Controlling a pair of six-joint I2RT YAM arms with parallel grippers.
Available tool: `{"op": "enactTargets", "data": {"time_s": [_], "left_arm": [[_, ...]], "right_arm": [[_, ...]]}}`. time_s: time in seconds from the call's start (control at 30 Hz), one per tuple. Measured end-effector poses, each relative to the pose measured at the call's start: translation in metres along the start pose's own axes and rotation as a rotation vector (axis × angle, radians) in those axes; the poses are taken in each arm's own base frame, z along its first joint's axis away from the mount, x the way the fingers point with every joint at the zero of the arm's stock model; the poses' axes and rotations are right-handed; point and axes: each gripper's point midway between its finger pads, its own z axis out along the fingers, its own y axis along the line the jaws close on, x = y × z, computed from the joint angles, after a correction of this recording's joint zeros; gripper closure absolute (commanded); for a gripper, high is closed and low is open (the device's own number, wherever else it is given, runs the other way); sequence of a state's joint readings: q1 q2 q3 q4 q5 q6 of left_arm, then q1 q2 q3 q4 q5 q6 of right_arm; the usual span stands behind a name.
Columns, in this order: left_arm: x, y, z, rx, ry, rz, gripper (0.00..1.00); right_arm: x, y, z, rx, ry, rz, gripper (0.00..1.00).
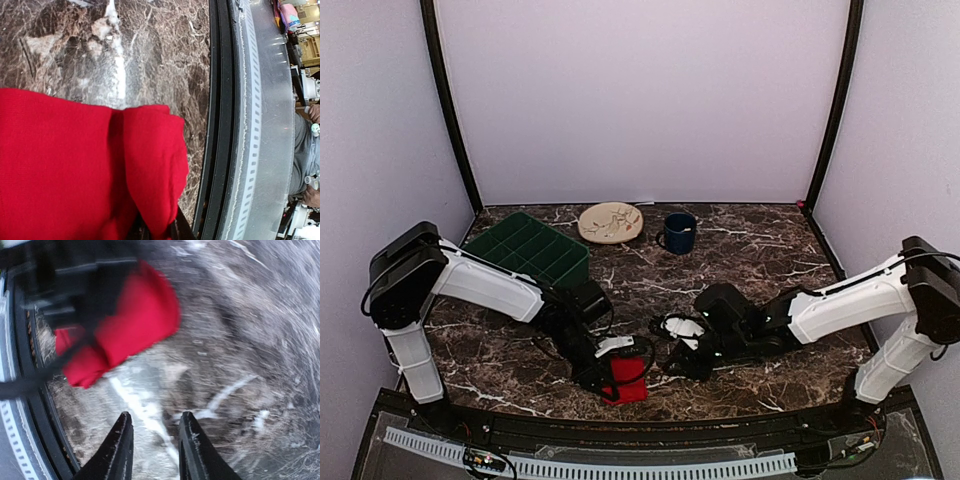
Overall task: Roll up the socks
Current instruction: Roll the sock at the center of the board.
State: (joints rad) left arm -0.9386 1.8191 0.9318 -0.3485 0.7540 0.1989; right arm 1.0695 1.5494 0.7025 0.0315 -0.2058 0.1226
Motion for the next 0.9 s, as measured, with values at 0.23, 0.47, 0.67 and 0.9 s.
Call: {"op": "enactTargets", "data": {"time_s": [0.23, 0.47, 0.67, 0.9], "left_arm": [[0.002, -0.004, 0.002, 0.073, 0.017, -0.043, 0.90], [0.003, -0.005, 0.002, 0.108, 0.013, -0.066, 0.91], [0.003, -0.004, 0.001, 0.129, 0.007, -0.083, 0.91], [0.002, -0.003, 0.002, 0.149, 0.010, -0.087, 0.91]], "right_arm": [[0.005, 0.027, 0.005, 0.063, 0.018, -0.180, 0.64], [-0.011, 0.046, 0.010, 0.092, 0.004, -0.286, 0.64], [-0.011, 0.059, 0.014, 0.077, 0.017, -0.341, 0.65], [0.004, 0.074, 0.031, 0.027, 0.097, -0.400, 0.65]]}}
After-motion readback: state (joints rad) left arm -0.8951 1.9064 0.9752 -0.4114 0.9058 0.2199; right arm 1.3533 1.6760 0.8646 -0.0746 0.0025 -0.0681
